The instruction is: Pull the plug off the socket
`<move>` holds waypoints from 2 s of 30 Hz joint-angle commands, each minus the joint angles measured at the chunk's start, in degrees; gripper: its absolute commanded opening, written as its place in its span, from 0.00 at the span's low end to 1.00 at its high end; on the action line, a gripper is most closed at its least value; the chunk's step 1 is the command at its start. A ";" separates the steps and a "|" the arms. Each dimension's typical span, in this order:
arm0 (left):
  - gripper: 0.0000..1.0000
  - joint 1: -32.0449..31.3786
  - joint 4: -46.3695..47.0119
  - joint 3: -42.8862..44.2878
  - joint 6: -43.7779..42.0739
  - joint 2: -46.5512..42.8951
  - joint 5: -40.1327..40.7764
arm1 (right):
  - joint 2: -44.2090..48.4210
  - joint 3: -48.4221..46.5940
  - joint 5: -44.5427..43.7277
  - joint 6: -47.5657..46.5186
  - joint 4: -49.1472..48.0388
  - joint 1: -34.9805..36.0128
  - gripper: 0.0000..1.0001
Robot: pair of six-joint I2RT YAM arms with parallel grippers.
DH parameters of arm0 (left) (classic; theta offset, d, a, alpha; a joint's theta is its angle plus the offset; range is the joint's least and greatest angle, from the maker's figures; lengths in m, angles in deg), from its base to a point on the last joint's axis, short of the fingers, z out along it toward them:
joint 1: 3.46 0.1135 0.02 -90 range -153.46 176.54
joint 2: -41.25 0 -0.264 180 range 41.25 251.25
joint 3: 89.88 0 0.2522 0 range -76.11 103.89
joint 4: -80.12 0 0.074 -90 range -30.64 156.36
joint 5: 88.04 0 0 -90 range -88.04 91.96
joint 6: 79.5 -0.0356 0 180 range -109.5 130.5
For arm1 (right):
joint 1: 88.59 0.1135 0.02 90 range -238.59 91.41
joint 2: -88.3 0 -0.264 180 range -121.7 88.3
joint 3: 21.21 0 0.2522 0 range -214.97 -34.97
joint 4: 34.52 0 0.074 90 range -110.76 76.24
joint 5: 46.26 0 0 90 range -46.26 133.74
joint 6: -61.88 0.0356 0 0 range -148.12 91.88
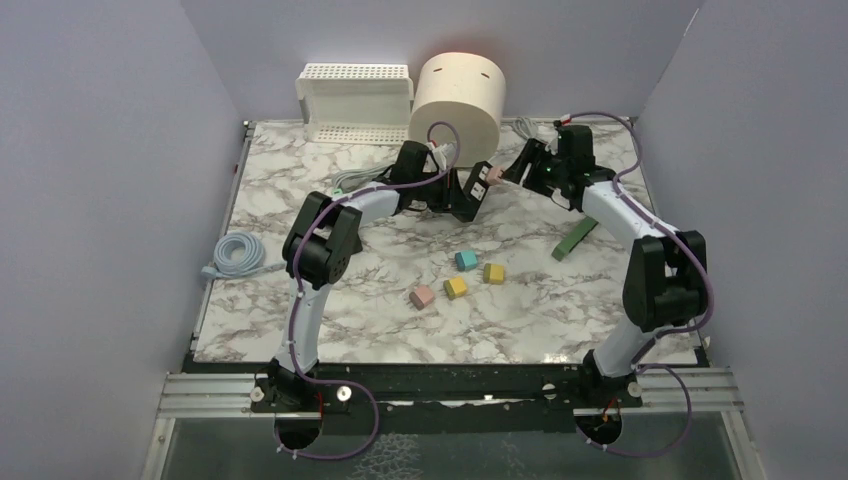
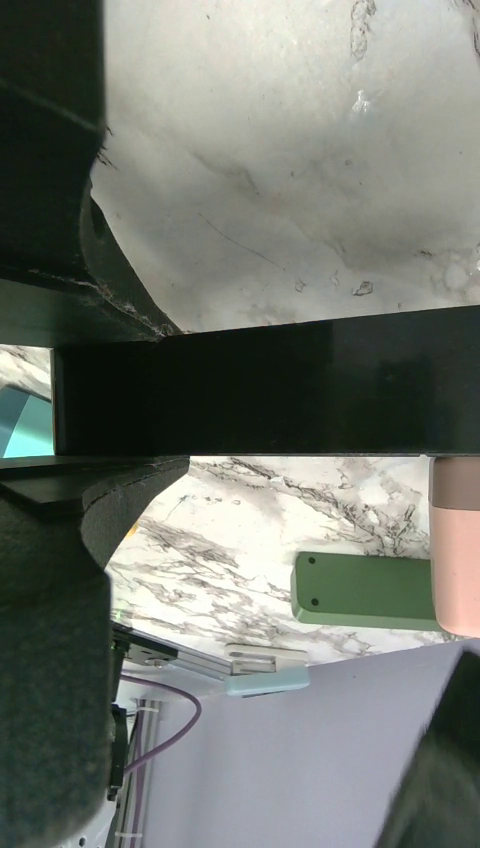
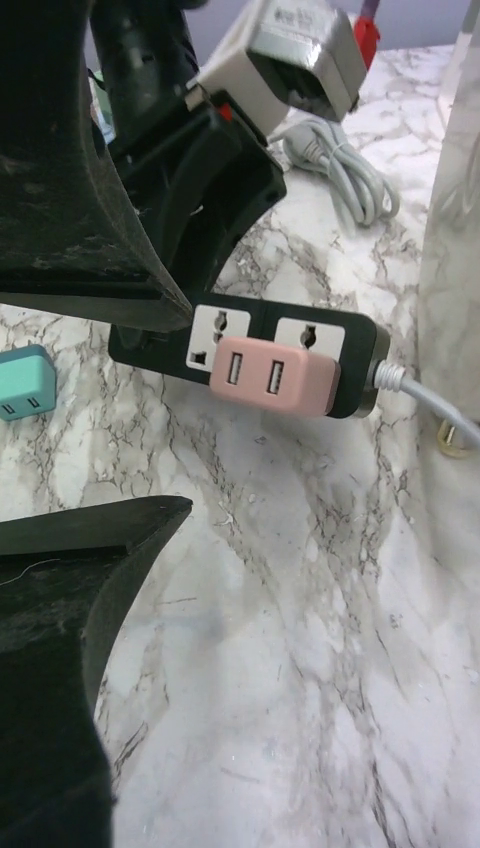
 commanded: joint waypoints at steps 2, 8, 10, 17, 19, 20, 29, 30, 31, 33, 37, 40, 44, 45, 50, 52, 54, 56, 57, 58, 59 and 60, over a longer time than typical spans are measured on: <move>0.00 -1.20 3.06 0.66 -1.10 -3.49 0.55 | -5.02 -2.85 3.83 2.31 -2.89 0.25 0.65; 0.00 -2.21 1.89 1.61 -1.69 -2.97 1.12 | -7.47 -3.48 5.40 3.17 -6.62 0.26 0.65; 0.00 -2.35 1.58 1.94 -1.88 -2.84 1.24 | -8.68 -3.97 5.95 3.11 -6.91 0.25 0.65; 0.00 -2.50 0.37 3.02 -2.39 -2.62 1.56 | -12.39 -4.40 6.53 3.15 -9.16 0.26 0.60; 0.00 -2.57 0.25 3.26 -2.42 -2.51 1.64 | -13.67 -4.79 7.16 3.19 -9.32 0.26 0.58; 0.00 -2.57 0.12 3.45 -2.38 -2.52 1.66 | -14.13 -4.97 7.50 3.31 -9.48 0.25 0.56; 0.00 -2.64 -1.40 4.47 -3.30 -1.98 2.52 | -15.60 -4.90 8.36 3.49 -10.23 0.26 0.05; 0.00 -2.58 -1.63 4.50 -3.30 -1.93 2.87 | -15.57 -5.05 8.39 3.28 -9.99 0.26 0.01; 0.00 -2.58 -1.99 4.65 -3.29 -1.72 3.37 | -15.45 -5.20 8.51 3.06 -9.79 0.26 0.01; 0.00 -2.60 -4.13 5.75 -3.60 -1.02 5.22 | -14.89 -5.31 8.56 2.60 -9.03 0.26 0.01; 0.00 -2.63 -8.77 8.82 -3.70 0.82 9.32 | -13.31 -5.07 8.31 3.34 -7.94 0.26 0.01; 0.00 -2.59 -12.89 11.61 -3.70 2.34 13.44 | -12.34 -4.71 13.08 4.14 -8.86 0.09 0.01; 0.00 -2.59 -15.71 14.29 -3.16 4.07 17.94 | -10.76 -6.43 15.26 1.83 -5.67 0.30 0.01; 0.00 -2.57 -16.09 14.78 -2.92 4.45 18.81 | -10.17 -7.31 11.48 0.19 -2.77 0.57 0.01; 0.00 -2.81 -17.18 16.45 -2.28 5.67 21.89 | -5.77 -7.71 -2.50 -4.43 4.48 1.54 0.01; 0.00 -2.96 -17.68 17.59 -2.38 6.40 22.15 | -4.25 -5.21 2.78 -4.00 1.50 1.43 0.01; 0.00 -3.16 -18.12 18.81 -2.42 7.33 21.91 | -2.78 -1.38 13.35 -2.70 -5.28 1.00 0.01; 0.00 -3.55 -18.53 20.09 -2.43 8.18 21.38 | -2.13 3.05 24.22 0.90 -14.30 0.79 0.01; 0.00 -3.68 -18.76 20.56 -2.43 8.46 21.23 | -2.25 4.94 29.25 2.92 -18.82 0.79 0.01; 0.00 -3.90 -18.80 21.04 -2.38 8.72 21.09 | -2.73 6.32 33.74 4.76 -23.39 0.79 0.01; 0.00 -4.03 -18.78 21.25 -2.29 8.80 20.96 | -3.20 7.40 37.31 6.25 -27.07 0.79 0.01; 0.00 -4.13 -18.78 21.41 -2.33 8.91 20.90 | -3.67 8.03 39.45 7.40 -29.31 0.79 0.01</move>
